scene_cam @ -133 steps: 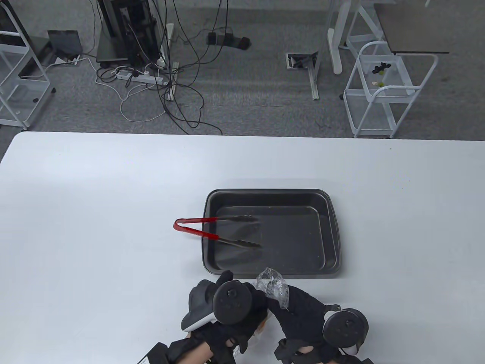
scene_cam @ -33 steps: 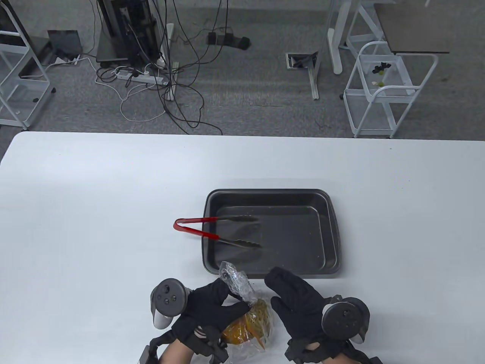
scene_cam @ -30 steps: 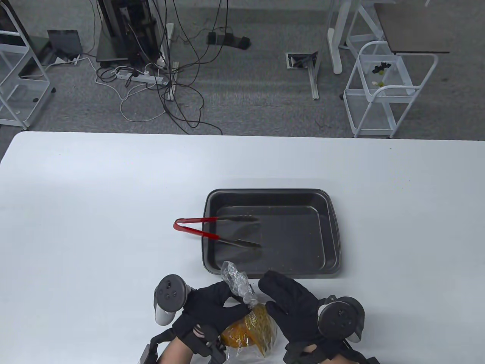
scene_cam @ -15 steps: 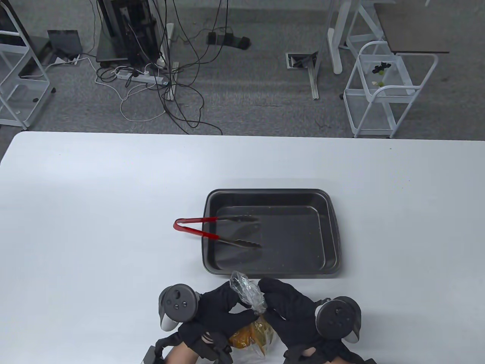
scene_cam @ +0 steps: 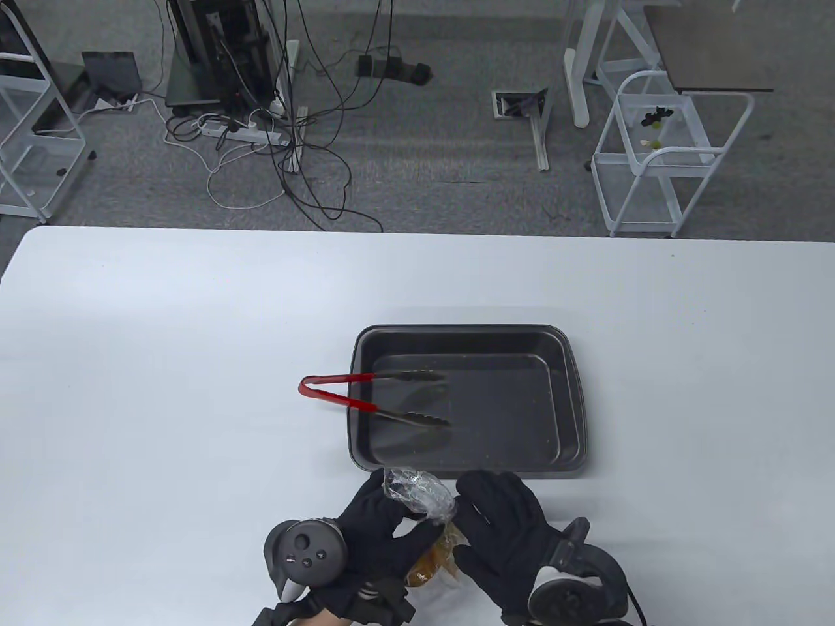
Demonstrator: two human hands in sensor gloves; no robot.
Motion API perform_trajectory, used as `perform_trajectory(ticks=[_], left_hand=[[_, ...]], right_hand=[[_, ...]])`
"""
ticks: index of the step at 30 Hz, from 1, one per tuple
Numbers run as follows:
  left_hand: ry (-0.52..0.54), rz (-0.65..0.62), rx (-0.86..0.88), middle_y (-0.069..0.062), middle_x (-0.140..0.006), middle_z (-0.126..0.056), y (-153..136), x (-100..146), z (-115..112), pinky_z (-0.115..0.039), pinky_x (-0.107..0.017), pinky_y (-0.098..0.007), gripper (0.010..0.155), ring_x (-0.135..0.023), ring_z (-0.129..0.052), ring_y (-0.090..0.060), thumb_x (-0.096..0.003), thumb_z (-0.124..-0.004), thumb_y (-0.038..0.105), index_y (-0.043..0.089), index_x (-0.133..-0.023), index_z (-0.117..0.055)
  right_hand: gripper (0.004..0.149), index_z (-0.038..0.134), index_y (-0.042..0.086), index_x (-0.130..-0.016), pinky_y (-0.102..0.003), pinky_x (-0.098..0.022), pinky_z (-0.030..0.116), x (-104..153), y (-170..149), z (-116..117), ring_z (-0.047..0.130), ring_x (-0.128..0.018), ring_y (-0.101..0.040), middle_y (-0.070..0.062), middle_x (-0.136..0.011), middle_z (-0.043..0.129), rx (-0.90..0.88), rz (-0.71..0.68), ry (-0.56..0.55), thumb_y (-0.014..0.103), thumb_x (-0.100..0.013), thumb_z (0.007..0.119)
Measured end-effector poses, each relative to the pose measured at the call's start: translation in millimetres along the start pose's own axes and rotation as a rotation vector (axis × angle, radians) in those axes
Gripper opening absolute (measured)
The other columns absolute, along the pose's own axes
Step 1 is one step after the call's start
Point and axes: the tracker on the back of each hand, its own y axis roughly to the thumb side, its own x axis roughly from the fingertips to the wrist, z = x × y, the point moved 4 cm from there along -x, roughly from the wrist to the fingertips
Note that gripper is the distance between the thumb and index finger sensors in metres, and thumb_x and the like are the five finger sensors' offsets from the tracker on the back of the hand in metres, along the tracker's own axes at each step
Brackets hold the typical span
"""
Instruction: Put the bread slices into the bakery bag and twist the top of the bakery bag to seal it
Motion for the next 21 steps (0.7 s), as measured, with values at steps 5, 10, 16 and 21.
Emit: perform_trajectory(ticks=[5,10,16,21], left_hand=[[0.035,-0.022,-0.098,-0.002,-0.079,-0.098,8.1,3.0,-0.8,-0.060,-0.079,-0.064,0.052,-0.066,-0.106,-0.021,-0.0430,-0.100,0.046,0.023,-0.086,-0.083],[0.104,-0.092,-0.330,-0.003,-0.077,-0.099,28.6,9.6,-3.4,-0.063,-0.079,-0.063,0.052,-0.064,-0.107,-0.021,-0.0429,-0.100,0.046,0.022,-0.086,-0.084],[0.099,-0.132,-0.405,-0.005,-0.075,-0.102,34.2,11.7,-4.2,-0.068,-0.078,-0.061,0.051,-0.061,-0.110,-0.021,-0.0419,-0.101,0.044,0.020,-0.085,-0.086],[0.060,-0.135,-0.405,-0.007,-0.080,-0.100,37.2,10.0,-10.6,-0.071,-0.077,-0.059,0.050,-0.065,-0.110,-0.023,-0.0413,-0.099,0.033,0.019,-0.087,-0.086]], right_hand=[[0.064,0.078,-0.003,-0.091,-0.072,-0.066,0.052,-1.5,8.3,6.8,0.071,-0.089,-0.057,-0.032,-0.105,0.063,0.128,0.042,-0.065,0.040,-0.043,0.083],[0.062,0.082,-0.010,-0.084,-0.072,-0.066,0.051,-1.4,1.3,11.4,0.071,-0.088,-0.057,-0.033,-0.103,0.065,-0.056,0.153,-0.079,0.039,-0.045,0.082],[0.054,0.084,-0.010,-0.080,-0.071,-0.065,0.055,1.1,-11.8,18.3,0.076,-0.086,-0.055,-0.031,-0.101,0.069,-0.218,0.183,-0.107,0.030,-0.044,0.079],[0.054,0.084,-0.010,-0.080,-0.071,-0.065,0.053,2.9,-17.0,22.5,0.074,-0.086,-0.056,-0.031,-0.101,0.067,-0.212,0.201,-0.120,0.030,-0.044,0.082]])
